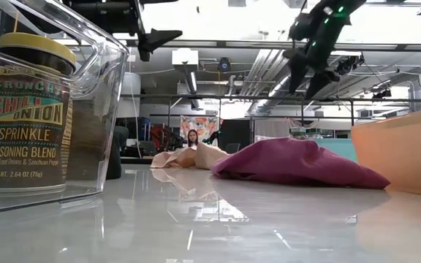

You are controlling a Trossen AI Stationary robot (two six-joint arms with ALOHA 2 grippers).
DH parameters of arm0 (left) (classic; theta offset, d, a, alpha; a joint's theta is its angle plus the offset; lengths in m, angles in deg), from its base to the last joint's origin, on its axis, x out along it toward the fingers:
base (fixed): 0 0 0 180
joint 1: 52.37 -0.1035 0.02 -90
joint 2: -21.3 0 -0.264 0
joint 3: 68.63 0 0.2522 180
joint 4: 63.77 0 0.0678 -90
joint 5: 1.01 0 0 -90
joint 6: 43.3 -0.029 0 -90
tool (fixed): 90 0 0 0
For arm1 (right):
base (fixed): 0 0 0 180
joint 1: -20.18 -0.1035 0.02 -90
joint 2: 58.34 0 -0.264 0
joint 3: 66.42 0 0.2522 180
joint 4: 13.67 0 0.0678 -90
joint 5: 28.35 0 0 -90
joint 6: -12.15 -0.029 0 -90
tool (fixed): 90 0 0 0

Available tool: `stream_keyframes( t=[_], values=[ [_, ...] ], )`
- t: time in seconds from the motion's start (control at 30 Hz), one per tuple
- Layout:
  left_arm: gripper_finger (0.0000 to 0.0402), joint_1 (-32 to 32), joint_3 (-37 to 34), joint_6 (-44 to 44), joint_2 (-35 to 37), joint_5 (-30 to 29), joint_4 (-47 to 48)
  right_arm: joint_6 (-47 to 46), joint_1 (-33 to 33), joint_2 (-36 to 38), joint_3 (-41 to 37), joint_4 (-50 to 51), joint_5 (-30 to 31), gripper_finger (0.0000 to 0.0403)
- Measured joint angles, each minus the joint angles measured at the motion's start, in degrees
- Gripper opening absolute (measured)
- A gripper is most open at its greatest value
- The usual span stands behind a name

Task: Sort spices by type
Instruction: Return to Home Position

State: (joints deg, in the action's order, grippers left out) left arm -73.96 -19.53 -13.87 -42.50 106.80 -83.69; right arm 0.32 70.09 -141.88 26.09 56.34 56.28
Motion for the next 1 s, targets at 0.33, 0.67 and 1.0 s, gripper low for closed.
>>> stream_keyframes(
  t=[0.33,0.67,1.0],
  values=[
    [0.0329,-4.2,0.7,-5.5,-1.6,7.8,0.8,-20.6,-13.9,21.4,-19.5,-1.2,1.6,0.0284],
    [0.0091,6.0,0.4,-7.4,5.8,-1.2,-6.8,-36.0,-28.2,38.9,-36.3,-9.4,2.1,0.0265],
    [0.0003,31.7,-14.5,-12.7,13.2,-39.4,-6.2,-31.2,-37.8,43.3,-36.7,-12.2,1.7,0.0021]
  ],
)
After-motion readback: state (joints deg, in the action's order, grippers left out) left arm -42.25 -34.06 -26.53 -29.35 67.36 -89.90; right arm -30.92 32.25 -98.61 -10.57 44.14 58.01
